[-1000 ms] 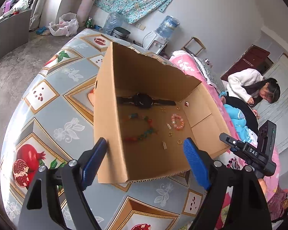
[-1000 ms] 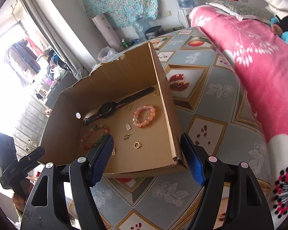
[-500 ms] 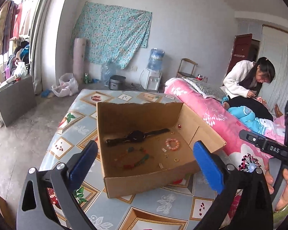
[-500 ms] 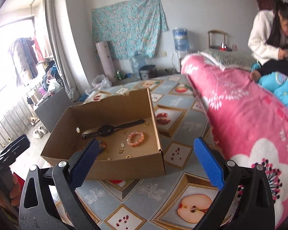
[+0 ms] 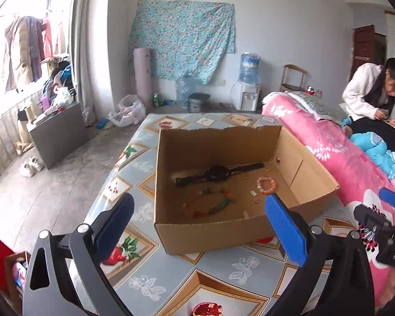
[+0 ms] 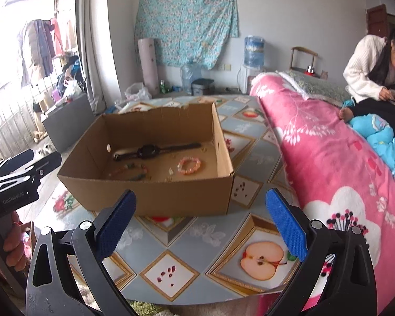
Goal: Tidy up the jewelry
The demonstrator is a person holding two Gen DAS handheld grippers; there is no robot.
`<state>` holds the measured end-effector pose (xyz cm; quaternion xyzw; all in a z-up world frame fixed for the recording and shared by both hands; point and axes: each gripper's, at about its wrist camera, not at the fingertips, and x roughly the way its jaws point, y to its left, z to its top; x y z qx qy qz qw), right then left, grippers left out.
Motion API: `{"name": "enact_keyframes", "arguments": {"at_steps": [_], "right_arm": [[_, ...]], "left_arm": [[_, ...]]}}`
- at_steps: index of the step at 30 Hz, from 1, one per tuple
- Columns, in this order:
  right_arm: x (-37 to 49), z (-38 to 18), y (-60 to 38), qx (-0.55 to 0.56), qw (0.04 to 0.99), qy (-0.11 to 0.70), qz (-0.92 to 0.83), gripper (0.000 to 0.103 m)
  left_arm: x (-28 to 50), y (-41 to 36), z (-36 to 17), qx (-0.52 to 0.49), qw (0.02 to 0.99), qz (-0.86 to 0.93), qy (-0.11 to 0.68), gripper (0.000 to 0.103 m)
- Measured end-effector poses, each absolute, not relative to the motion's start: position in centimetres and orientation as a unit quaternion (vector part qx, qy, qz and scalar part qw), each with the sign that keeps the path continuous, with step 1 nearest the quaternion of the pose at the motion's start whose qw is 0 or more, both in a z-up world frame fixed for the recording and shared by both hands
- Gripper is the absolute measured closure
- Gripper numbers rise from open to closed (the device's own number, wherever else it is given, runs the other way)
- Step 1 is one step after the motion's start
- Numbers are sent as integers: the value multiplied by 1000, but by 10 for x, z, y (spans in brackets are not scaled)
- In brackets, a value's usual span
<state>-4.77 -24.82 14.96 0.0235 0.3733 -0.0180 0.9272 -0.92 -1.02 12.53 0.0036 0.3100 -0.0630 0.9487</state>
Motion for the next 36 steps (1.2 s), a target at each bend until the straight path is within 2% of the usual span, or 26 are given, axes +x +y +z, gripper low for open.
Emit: {"name": "enact_keyframes", "arguments": {"at_steps": [7, 15, 36], "right_arm": [[-35, 129, -241, 2, 903, 429, -25, 8], [-29, 114, -244, 20, 889, 458, -21, 8], [-11, 111, -266, 44, 891, 453, -12, 8]], "left_arm": [[6, -25, 104, 6, 918, -34, 394, 5], [8, -30, 91, 1, 901, -14, 434, 5], [18, -54, 84, 35, 893, -12, 448, 5]]}}
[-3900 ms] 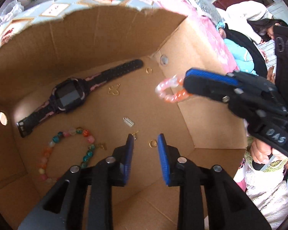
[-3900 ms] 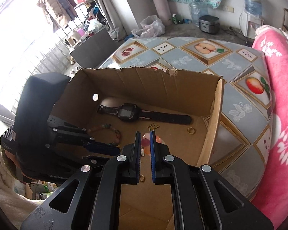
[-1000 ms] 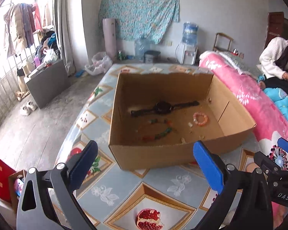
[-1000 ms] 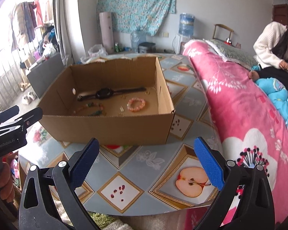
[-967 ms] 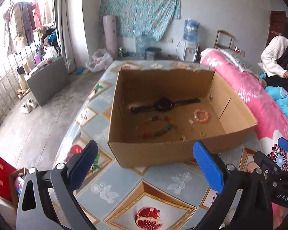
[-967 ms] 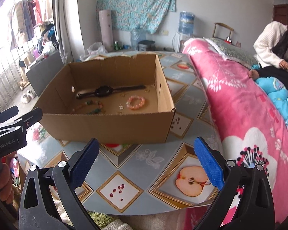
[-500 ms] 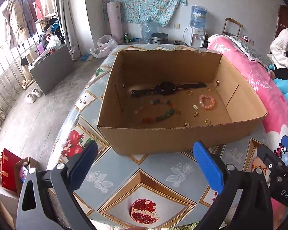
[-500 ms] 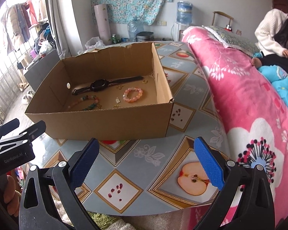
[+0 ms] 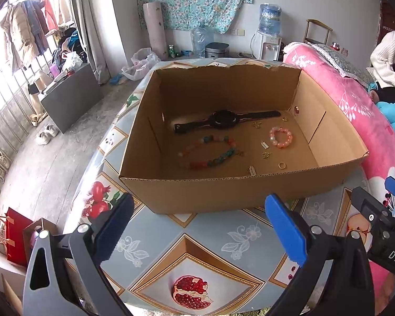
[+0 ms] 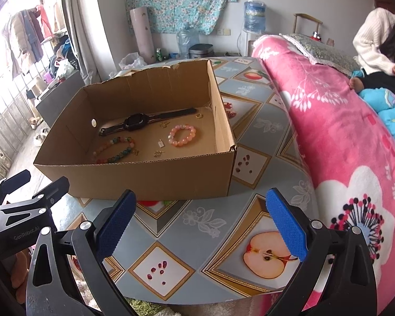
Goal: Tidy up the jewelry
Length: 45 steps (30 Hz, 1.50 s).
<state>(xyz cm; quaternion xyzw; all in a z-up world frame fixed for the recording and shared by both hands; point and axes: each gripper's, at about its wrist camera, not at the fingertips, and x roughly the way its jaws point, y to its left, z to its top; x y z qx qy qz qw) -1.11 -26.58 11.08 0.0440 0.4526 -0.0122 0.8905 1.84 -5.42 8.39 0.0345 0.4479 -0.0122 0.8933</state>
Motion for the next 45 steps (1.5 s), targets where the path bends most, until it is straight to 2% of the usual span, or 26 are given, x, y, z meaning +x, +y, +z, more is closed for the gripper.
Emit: {"name": "enact_keyframes", "arguments": {"at_steps": [45], "right_arm": [[-9, 111, -251, 28, 890, 455, -3, 8]], "left_arm": [[23, -41, 76, -7, 879, -20, 476, 5]]}}
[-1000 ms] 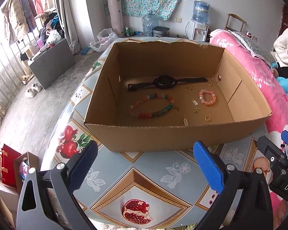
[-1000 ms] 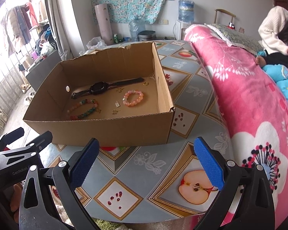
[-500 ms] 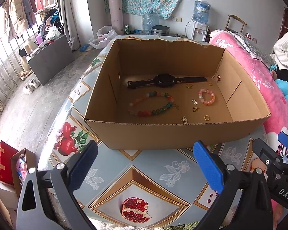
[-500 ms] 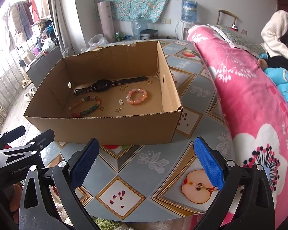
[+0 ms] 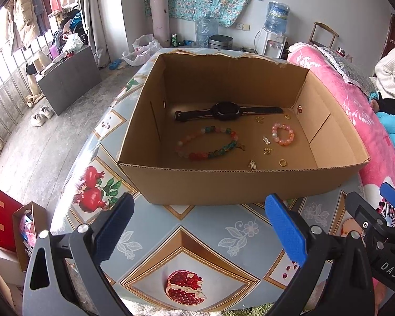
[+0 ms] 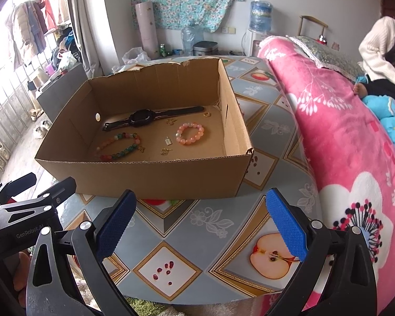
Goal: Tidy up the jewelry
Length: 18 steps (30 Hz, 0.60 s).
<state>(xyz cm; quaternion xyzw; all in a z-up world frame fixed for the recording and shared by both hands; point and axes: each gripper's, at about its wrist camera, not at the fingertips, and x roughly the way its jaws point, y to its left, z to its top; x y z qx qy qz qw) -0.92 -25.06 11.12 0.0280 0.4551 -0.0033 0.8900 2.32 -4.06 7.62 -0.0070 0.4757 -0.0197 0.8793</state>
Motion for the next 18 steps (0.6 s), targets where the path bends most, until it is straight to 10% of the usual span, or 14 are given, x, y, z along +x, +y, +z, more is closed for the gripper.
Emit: {"name": "enact_keyframes", "arguments": {"at_steps": [18], "right_arm": [[-8, 113, -251, 29, 890, 455, -3, 8]], "left_arm": [[23, -44, 77, -6, 878, -27, 478, 5]]}}
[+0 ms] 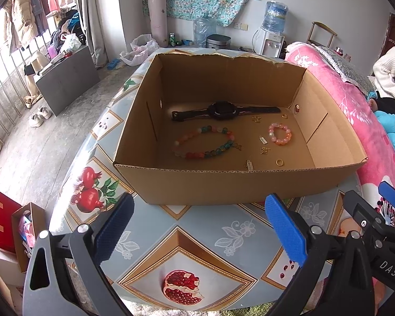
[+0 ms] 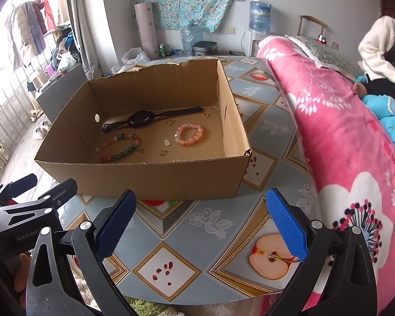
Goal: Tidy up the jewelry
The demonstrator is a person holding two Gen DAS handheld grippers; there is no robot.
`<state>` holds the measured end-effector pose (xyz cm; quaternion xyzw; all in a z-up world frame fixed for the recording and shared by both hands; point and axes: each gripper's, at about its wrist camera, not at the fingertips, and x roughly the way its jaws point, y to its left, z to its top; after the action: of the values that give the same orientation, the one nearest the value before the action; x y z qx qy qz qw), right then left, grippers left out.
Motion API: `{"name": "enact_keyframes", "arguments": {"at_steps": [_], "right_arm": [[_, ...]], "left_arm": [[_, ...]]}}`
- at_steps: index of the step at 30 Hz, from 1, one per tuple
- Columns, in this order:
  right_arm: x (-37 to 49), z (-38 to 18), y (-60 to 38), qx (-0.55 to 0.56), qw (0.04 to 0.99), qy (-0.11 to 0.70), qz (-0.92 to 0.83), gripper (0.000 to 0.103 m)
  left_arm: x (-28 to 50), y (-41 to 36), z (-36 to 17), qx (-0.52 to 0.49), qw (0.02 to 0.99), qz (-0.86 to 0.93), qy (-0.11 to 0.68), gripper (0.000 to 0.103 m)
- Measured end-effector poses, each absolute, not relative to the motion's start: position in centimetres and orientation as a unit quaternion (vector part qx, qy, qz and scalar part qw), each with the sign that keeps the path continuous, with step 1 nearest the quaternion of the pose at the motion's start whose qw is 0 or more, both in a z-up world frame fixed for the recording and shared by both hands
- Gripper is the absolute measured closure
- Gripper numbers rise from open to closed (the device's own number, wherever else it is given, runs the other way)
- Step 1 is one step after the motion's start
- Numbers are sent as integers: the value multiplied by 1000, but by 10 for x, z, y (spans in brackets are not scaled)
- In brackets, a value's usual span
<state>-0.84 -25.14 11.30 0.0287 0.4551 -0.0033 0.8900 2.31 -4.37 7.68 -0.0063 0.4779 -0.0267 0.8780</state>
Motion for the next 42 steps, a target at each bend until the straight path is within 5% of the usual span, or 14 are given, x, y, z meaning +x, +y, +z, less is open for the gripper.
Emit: {"name": "enact_keyframes", "arguments": {"at_steps": [42], "right_arm": [[-5, 112, -252, 26, 889, 457, 1, 8]], "left_arm": [[23, -43, 79, -10, 876, -32, 481, 5]]}}
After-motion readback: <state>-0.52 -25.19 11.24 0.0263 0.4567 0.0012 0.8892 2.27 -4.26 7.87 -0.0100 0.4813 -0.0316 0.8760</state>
